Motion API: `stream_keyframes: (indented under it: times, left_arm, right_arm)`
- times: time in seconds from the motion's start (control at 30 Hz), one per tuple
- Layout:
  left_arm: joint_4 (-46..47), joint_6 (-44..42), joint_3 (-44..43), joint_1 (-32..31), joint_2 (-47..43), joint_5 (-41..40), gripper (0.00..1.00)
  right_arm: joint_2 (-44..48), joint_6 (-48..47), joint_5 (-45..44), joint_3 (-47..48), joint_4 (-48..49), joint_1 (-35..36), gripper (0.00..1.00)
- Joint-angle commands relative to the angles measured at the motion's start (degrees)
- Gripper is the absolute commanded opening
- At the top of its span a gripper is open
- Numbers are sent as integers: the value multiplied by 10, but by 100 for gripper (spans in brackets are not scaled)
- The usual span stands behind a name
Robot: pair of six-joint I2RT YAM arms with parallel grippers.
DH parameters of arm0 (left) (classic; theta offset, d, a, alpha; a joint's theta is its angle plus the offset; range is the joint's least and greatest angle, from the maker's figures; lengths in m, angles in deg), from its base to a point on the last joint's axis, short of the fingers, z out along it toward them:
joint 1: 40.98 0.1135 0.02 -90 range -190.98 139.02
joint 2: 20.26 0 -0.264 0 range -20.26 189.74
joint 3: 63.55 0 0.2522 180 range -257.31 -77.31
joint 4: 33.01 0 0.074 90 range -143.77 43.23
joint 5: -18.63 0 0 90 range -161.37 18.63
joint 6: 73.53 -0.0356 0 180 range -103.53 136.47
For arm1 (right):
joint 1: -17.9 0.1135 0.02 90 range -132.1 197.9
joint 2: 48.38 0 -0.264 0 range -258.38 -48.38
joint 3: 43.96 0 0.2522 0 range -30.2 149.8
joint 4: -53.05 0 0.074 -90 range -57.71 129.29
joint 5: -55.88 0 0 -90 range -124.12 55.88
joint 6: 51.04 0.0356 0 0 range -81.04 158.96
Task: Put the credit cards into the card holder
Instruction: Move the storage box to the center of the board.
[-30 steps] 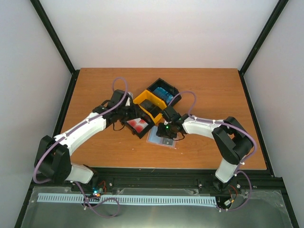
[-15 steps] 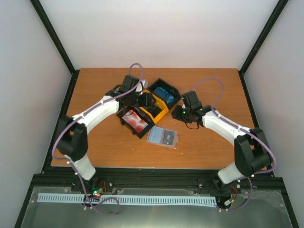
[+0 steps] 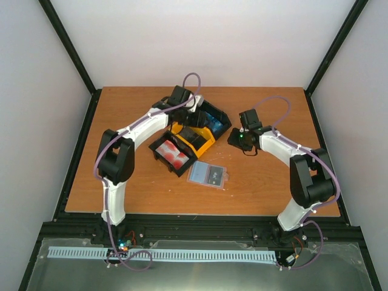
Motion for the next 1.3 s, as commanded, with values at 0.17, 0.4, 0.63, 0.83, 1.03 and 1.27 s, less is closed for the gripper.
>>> stream_keyframes:
  times: [0.17,0.4,0.63,0.83,1.03,1.27]
  left_arm:
    - [-27,-46,-213,1,136,36,57]
    - [-88,-47,-277,-12,199,0,52]
    - [-118,-66,-281,-39,215,-80,52]
    - [-181,-80,-293,-45,239,-150,47]
    - [-191,-119,-217,-45,203,-162,39]
    - [-173,-176,-122,-44,141,-127,35]
  right_arm:
    - [-22,-32,14,29,-15,-25,42]
    - [-14,-46,16,19,-28,-29,42]
    - [-22,-47,22,28,-32,-30,43]
    - [-47,-40,3,76,-42,-37,44]
    - [-74,-31,31,104,-11,-49,48]
    - [-88,-25,68,102,10,-50,51]
